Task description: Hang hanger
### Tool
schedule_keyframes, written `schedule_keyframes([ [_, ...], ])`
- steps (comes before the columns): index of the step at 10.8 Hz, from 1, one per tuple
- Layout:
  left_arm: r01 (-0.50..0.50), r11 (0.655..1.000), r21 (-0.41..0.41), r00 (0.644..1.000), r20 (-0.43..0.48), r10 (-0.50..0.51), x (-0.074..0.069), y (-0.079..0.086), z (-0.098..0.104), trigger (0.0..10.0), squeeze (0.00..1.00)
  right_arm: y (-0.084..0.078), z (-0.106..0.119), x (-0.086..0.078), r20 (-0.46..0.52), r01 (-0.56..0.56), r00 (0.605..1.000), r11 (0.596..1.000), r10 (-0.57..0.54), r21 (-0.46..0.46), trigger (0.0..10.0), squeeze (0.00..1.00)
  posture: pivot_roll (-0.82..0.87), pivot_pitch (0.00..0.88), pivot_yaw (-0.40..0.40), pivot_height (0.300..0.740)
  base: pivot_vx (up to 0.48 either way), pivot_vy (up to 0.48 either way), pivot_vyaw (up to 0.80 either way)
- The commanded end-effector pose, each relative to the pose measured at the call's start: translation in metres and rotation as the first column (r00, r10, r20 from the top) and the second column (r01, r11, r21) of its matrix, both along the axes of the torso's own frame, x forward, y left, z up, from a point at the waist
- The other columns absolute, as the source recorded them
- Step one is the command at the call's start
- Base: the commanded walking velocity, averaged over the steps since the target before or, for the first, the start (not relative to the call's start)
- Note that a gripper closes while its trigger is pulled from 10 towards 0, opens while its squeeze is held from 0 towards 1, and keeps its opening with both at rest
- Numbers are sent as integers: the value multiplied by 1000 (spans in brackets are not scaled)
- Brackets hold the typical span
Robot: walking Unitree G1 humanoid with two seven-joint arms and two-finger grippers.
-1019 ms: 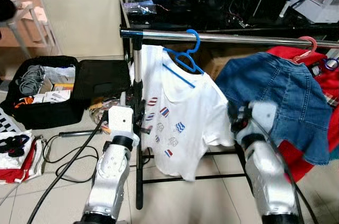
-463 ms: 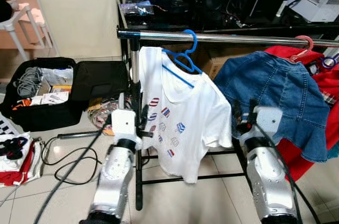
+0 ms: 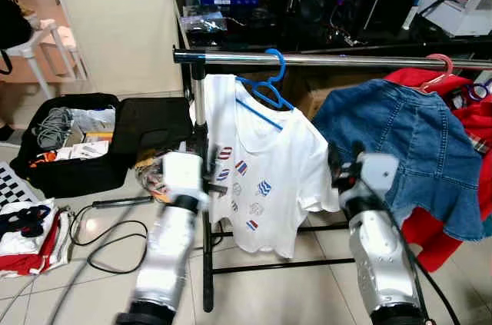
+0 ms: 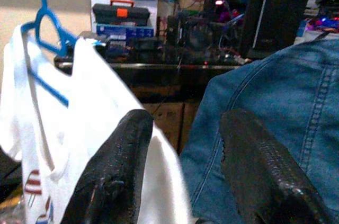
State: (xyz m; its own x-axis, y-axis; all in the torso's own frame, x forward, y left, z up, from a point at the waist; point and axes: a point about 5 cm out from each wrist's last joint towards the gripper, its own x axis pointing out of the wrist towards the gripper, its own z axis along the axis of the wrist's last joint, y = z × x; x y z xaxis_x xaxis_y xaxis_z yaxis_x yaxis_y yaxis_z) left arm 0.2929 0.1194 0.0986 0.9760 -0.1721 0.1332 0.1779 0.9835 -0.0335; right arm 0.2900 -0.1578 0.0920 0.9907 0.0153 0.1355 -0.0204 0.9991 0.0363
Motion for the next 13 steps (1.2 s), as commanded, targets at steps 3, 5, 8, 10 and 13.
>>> schedule_keyframes([
  [3,39,999,15,999,14,-39,1,-10,3,10000,0,7,6,-3,37,-64,997,997,65,-37,10000,0,145,39,-67,740,0,0,0],
  [5,29,1000,0,1000,9,-29,1,-9,2,10000,0,-2,4,-4,29,-22,999,999,23,-46,10000,0,124,43,-64,740,0,0,0],
  [8,51,999,7,998,27,-51,6,-13,9,10000,0,-2,1,-10,13,-35,999,998,36,-61,10000,0,119,60,-62,740,0,0,0],
  [10,59,998,25,998,19,-59,5,-15,6,10000,0,-6,-2,-12,3,-24,1000,997,25,-68,10000,0,112,61,-50,740,0,-184,0],
  [13,73,997,34,997,15,-73,5,-17,5,10000,0,-11,-5,-16,-9,-11,1000,997,10,-75,10000,0,107,46,-48,740,0,-449,0],
])
